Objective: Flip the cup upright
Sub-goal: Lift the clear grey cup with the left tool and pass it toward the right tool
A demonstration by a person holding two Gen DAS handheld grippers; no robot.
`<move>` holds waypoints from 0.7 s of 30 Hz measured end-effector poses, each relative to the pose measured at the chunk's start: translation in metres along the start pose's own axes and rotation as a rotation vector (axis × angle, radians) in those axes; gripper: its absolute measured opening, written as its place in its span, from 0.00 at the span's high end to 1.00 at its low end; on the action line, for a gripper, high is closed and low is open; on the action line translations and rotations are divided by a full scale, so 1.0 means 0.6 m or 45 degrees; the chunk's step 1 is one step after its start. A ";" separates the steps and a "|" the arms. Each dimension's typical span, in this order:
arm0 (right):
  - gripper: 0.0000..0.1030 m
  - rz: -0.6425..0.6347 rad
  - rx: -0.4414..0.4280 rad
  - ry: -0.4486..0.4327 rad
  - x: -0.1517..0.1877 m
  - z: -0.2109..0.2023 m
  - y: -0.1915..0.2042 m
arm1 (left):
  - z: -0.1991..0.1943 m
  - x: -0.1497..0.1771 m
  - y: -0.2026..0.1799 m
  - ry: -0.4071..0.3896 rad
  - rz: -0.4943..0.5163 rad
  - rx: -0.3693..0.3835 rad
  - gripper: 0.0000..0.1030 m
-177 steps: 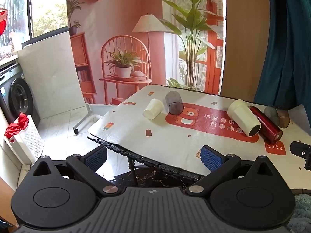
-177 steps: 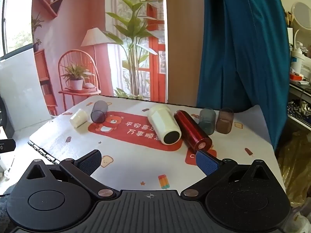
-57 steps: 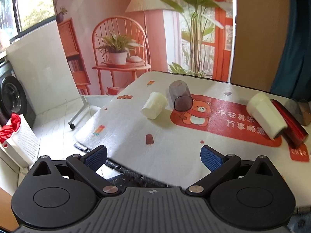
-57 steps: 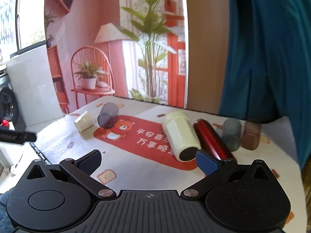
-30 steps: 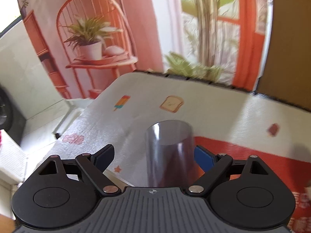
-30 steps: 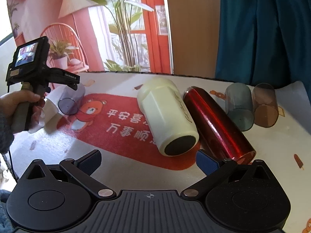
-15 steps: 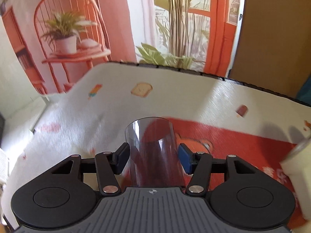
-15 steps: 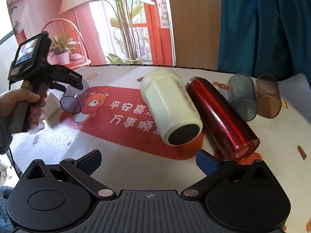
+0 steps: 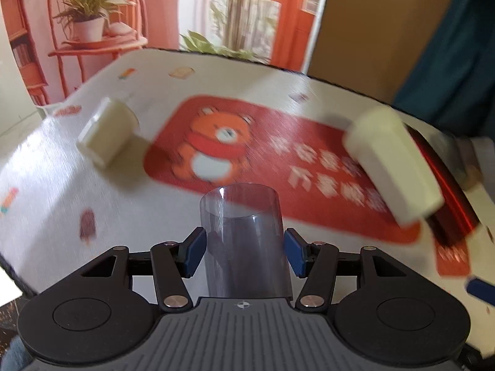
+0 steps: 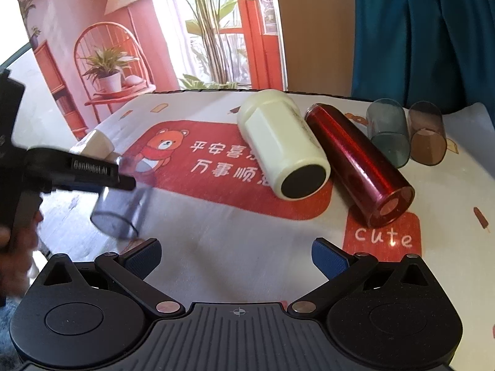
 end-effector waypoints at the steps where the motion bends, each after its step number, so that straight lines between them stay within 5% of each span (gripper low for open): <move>1: 0.00 0.000 -0.004 0.001 0.003 -0.003 0.001 | -0.007 0.011 -0.010 0.007 0.004 0.013 0.44; 21: 0.00 0.036 0.016 0.011 0.042 -0.042 -0.016 | -0.050 0.079 -0.071 0.057 -0.001 0.156 0.41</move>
Point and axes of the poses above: each gripper's, at about its wrist camera, not at the fingertips, and z roughly the way its jaws point, y to its left, x to its underside, the point moved 10 cm from there along z, roughly the way its jaws point, and after that the axes turned 5 degrees about y, right-handed, at the moved point
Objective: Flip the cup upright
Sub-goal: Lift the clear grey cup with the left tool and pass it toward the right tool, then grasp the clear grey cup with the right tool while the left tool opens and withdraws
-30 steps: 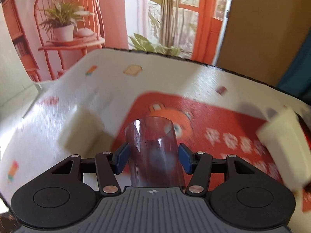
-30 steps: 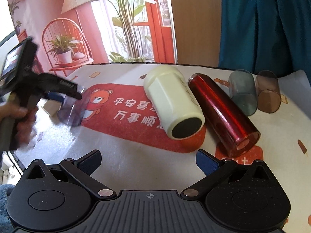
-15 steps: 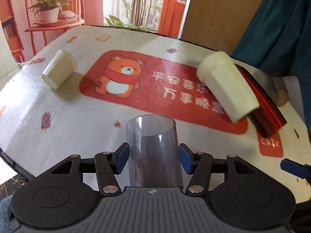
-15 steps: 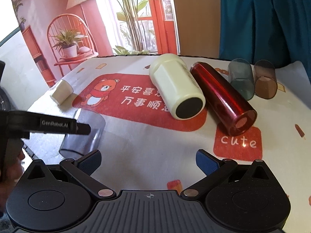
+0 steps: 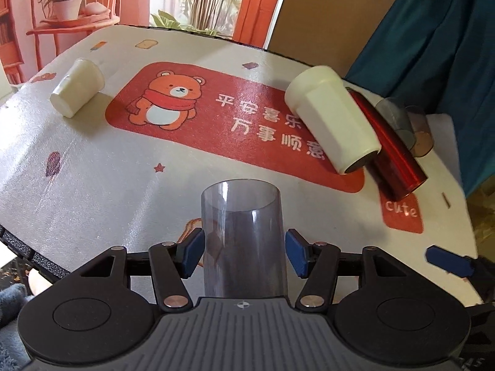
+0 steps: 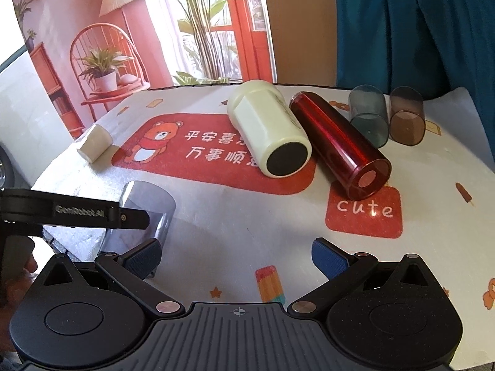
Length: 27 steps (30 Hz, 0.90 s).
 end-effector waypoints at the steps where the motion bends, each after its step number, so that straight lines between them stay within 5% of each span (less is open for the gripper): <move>1: 0.00 -0.002 0.001 0.003 0.000 0.000 0.000 | -0.008 -0.002 0.002 -0.014 0.005 -0.009 0.40; 14: 0.00 -0.076 -0.153 0.130 -0.028 0.063 0.073 | -0.107 -0.028 0.134 -0.210 -0.166 -0.276 0.24; 20: 0.01 -0.045 -0.291 0.296 -0.035 0.130 0.133 | -0.102 -0.019 0.173 -0.177 -0.267 -0.278 0.24; 27: 0.12 -0.009 -0.299 0.419 -0.037 0.174 0.151 | -0.093 0.001 0.185 -0.163 -0.287 -0.267 0.24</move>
Point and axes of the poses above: each gripper's, at about its wrist camera, not at the fingertips, and z roughly the way its jaws point, y to its left, x to its underside, the point moved 10 cm from there along z, roughly the way its jaws point, and after that the axes turned 5 degrees about y, right-handed, at the moved point
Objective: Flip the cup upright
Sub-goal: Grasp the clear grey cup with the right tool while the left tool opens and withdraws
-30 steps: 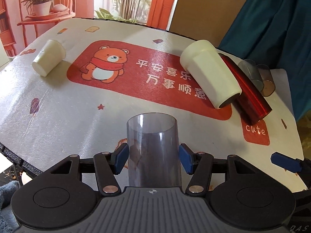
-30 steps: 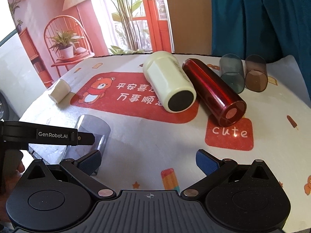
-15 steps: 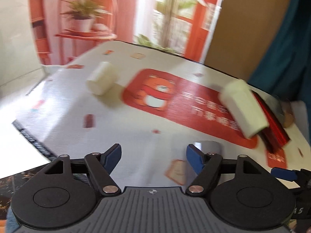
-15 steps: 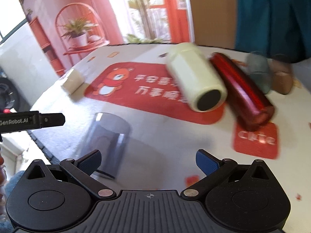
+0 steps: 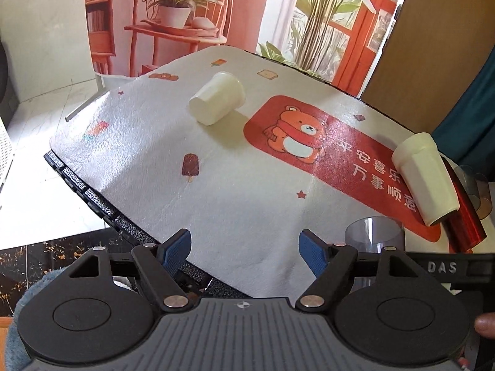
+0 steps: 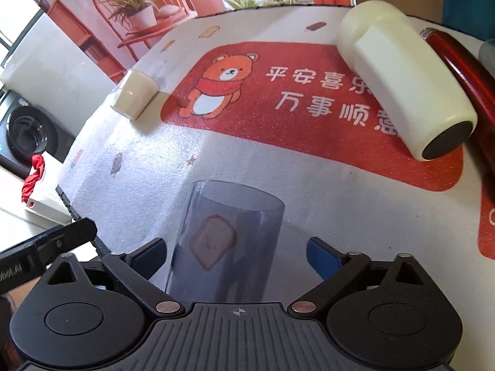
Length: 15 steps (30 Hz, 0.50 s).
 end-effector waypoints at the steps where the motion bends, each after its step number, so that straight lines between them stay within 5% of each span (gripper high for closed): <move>1: 0.14 0.006 0.004 0.007 -0.001 0.004 -0.002 | 0.003 0.002 0.001 0.003 -0.003 0.004 0.24; 8: 0.33 0.015 -0.009 0.039 -0.001 0.019 -0.002 | 0.008 0.016 0.005 0.015 -0.010 0.012 0.23; 15: 0.35 -0.103 0.005 -0.060 -0.016 -0.003 0.015 | 0.010 0.021 0.018 0.016 -0.051 0.010 0.23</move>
Point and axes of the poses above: each gripper's, at about its wrist camera, not at the fingertips, and z roughly the way its jaws point, y to its left, x to its underside, the point moved 10 cm from there along z, roughly the way its jaws point, and after that the axes turned 5 degrees about y, right-handed, at the moved point
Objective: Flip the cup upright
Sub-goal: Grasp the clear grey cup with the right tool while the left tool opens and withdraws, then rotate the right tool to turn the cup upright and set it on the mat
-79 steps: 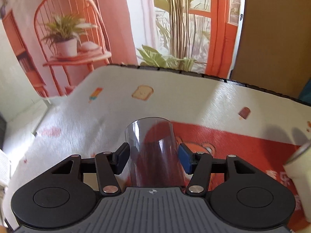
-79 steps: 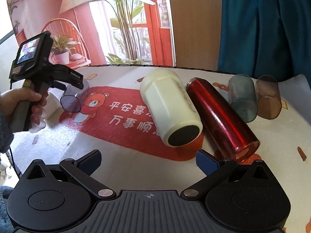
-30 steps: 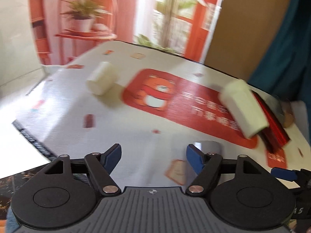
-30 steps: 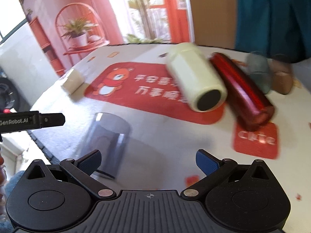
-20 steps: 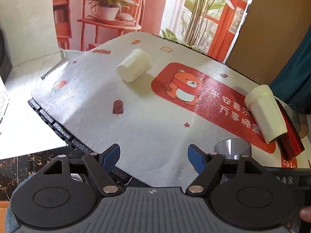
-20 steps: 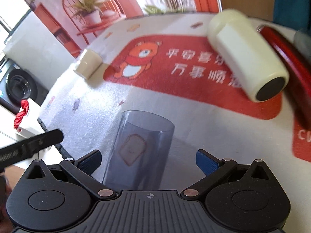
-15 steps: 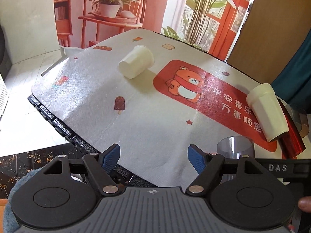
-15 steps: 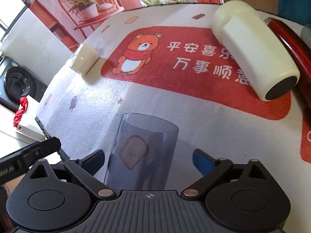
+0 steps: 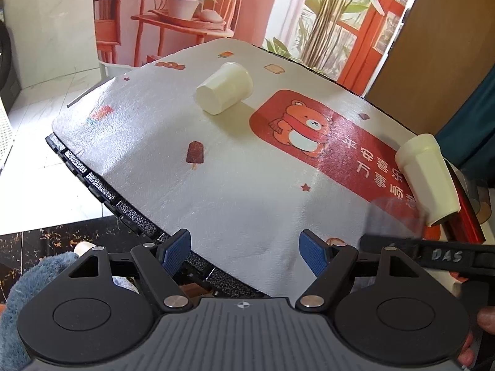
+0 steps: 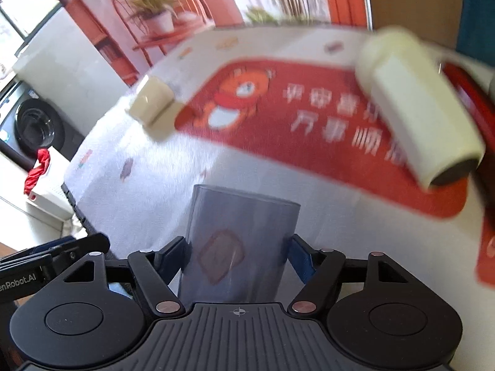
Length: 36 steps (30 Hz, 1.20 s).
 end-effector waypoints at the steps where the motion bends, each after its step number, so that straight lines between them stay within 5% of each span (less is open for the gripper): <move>1: 0.35 -0.023 0.015 -0.035 -0.007 -0.007 -0.001 | 0.001 0.001 0.000 0.003 -0.002 0.000 0.23; 10: 0.38 -0.273 0.218 -0.269 -0.041 -0.031 -0.031 | 0.002 0.004 -0.004 0.008 0.013 -0.005 0.23; 29: 0.37 -0.347 0.287 -0.231 -0.003 -0.046 -0.025 | -0.010 0.007 -0.012 -0.011 0.053 -0.015 0.23; 36: 0.19 -0.367 0.292 -0.256 0.000 -0.058 -0.014 | -0.023 0.005 -0.014 -0.030 0.062 -0.019 0.21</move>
Point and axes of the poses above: each gripper's, at about its wrist camera, not at the fingertips, and z roughly the way its jaws point, y to its left, x to its underside, the point moved 10 cm from there along z, roughly the way its jaws point, and after that the axes turned 5 degrees about y, right-handed, at the moved point
